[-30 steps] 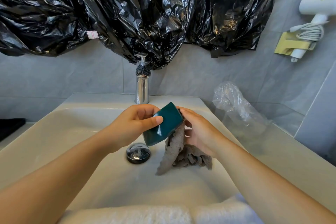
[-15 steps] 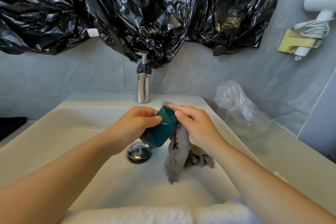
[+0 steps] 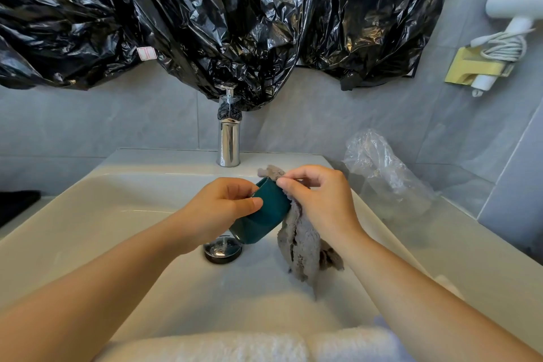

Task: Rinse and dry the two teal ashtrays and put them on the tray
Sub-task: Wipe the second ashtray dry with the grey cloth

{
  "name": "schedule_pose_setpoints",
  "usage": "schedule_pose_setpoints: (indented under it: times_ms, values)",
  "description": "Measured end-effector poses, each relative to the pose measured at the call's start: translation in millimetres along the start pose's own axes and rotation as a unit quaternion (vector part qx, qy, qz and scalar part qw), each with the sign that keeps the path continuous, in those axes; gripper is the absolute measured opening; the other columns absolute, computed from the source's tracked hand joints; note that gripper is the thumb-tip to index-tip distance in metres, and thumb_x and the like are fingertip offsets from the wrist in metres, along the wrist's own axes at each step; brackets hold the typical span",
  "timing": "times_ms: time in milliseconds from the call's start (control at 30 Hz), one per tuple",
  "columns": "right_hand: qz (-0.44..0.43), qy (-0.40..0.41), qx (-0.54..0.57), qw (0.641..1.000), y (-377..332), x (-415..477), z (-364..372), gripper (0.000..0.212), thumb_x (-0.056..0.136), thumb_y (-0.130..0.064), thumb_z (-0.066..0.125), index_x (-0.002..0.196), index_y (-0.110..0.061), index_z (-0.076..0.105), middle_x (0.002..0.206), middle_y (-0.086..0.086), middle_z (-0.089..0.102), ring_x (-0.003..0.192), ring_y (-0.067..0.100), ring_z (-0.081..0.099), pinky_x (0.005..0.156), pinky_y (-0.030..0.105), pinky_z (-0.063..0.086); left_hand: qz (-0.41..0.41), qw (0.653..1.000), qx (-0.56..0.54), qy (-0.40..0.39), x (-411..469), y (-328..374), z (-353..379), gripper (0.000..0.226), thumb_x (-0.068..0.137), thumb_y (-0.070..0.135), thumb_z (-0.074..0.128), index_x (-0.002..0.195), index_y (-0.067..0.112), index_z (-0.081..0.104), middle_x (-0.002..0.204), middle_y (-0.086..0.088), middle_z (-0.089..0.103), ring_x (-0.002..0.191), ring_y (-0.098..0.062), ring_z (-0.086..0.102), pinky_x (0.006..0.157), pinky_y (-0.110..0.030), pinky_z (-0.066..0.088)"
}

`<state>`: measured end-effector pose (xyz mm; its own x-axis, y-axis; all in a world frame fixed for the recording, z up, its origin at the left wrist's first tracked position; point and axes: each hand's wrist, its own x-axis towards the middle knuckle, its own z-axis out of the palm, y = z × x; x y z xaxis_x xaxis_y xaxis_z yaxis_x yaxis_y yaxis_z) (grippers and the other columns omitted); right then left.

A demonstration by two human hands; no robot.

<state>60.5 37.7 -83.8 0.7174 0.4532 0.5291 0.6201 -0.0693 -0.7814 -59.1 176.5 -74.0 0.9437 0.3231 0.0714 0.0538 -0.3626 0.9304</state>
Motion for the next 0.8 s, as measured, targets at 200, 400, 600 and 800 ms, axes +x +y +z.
schedule_pose_setpoints:
  times_ms: [200,400,600,800]
  values:
    - [0.053,0.006,0.053,0.997,2.6,1.1,-6.5,0.007,0.086,-0.021,0.072,0.085,-0.022,0.079,0.082,-0.008,0.075,0.083,0.008,0.069,0.079,0.027,0.057,0.012,1.000,0.017,-0.017,-2.4,5.2,-0.3,0.017,0.097,0.013,0.051,0.097,0.017,0.068,0.092,0.000,0.075,0.085,-0.013,0.069,0.073,-0.019,0.052]
    - [-0.053,-0.048,-0.053,0.996,-9.1,-4.5,3.9,0.010,0.087,-0.023,0.071,0.092,-0.023,0.079,0.092,-0.008,0.072,0.092,0.005,0.062,0.078,0.016,0.051,0.011,0.998,0.048,-0.038,-3.7,-0.1,3.1,0.015,0.096,0.011,0.053,0.098,0.015,0.068,0.097,-0.005,0.074,0.093,-0.020,0.069,0.087,-0.033,0.057]
    - [0.157,-0.041,0.084,0.983,8.2,4.3,-6.8,0.013,0.089,-0.023,0.069,0.090,-0.014,0.079,0.086,-0.002,0.076,0.083,0.012,0.069,0.074,0.024,0.055,0.023,0.998,0.036,-0.052,-4.0,-0.3,0.0,0.018,0.097,0.010,0.051,0.098,0.012,0.069,0.094,-0.002,0.074,0.091,-0.017,0.069,0.087,-0.031,0.055]
    - [0.256,-0.077,0.207,0.941,4.7,4.4,-7.9,0.020,0.090,-0.023,0.068,0.102,-0.009,0.076,0.098,0.006,0.077,0.097,0.022,0.071,0.087,0.034,0.057,0.000,0.998,-0.007,-0.057,-2.9,3.1,-6.0,0.022,0.098,0.006,0.047,0.102,0.011,0.067,0.093,-0.005,0.074,0.083,-0.015,0.069,0.071,-0.021,0.053]
